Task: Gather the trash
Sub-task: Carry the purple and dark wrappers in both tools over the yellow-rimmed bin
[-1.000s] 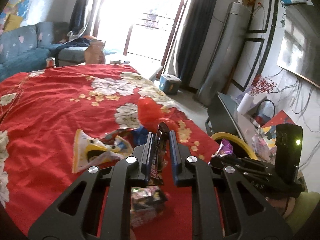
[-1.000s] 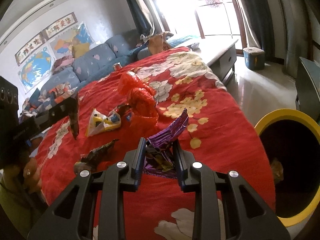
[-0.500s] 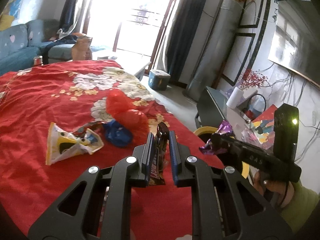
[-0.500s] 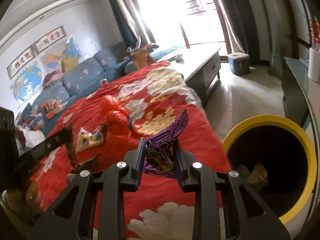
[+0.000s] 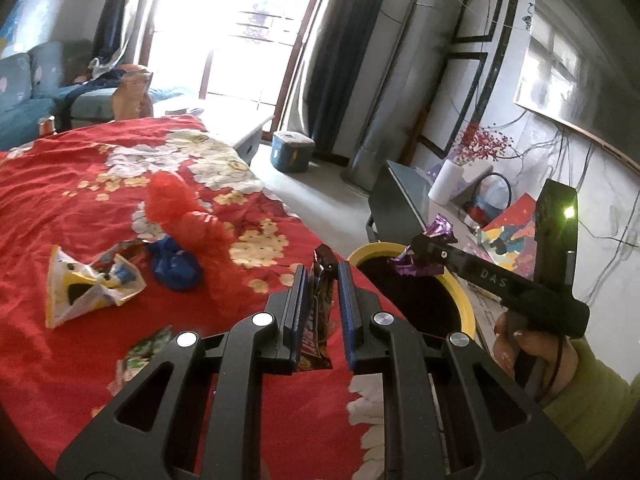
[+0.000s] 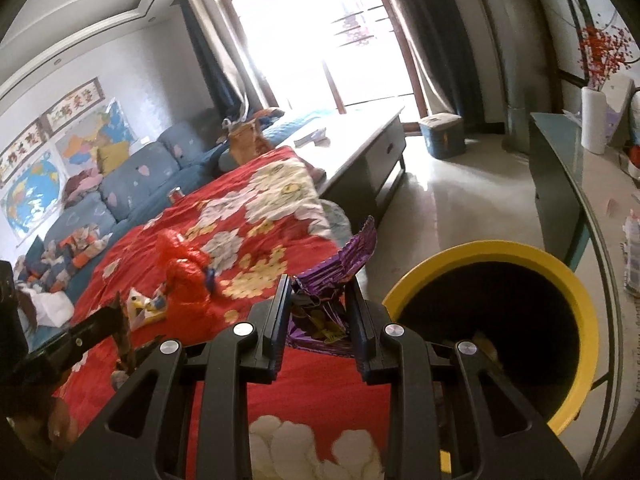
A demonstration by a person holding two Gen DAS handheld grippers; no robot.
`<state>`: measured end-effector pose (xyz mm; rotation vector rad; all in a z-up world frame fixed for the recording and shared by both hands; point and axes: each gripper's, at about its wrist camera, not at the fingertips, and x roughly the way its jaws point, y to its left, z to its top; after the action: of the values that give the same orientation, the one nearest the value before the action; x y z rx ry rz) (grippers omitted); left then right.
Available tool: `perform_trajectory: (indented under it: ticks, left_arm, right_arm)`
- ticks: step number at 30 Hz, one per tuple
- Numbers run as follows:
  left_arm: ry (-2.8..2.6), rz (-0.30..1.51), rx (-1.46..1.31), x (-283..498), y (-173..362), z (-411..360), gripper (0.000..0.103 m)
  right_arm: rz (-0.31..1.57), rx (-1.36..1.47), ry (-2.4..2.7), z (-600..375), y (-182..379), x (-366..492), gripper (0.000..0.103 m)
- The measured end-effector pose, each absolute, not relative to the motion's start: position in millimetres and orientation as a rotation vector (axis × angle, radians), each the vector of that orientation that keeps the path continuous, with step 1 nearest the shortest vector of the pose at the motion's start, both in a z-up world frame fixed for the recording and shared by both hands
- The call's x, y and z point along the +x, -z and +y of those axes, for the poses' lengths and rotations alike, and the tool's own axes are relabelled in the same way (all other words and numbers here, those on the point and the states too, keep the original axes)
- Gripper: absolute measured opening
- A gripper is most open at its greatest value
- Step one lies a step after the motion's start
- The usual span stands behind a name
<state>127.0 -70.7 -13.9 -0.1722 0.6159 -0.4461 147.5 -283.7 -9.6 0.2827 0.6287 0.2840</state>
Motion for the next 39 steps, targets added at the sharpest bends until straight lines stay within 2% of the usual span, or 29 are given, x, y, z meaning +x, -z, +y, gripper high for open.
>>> perform_trajectory:
  ticks: [19, 39]
  left_arm:
    - [0.549, 0.641, -0.080, 140, 15, -144, 0.010]
    - [0.648, 0.696, 0.005, 160, 41, -216, 0.010]
  right_arm:
    - [0.594, 0.369, -0.145, -353, 16, 147, 0.026]
    - [0.636, 0.424, -0.044, -405, 44, 148, 0.026]
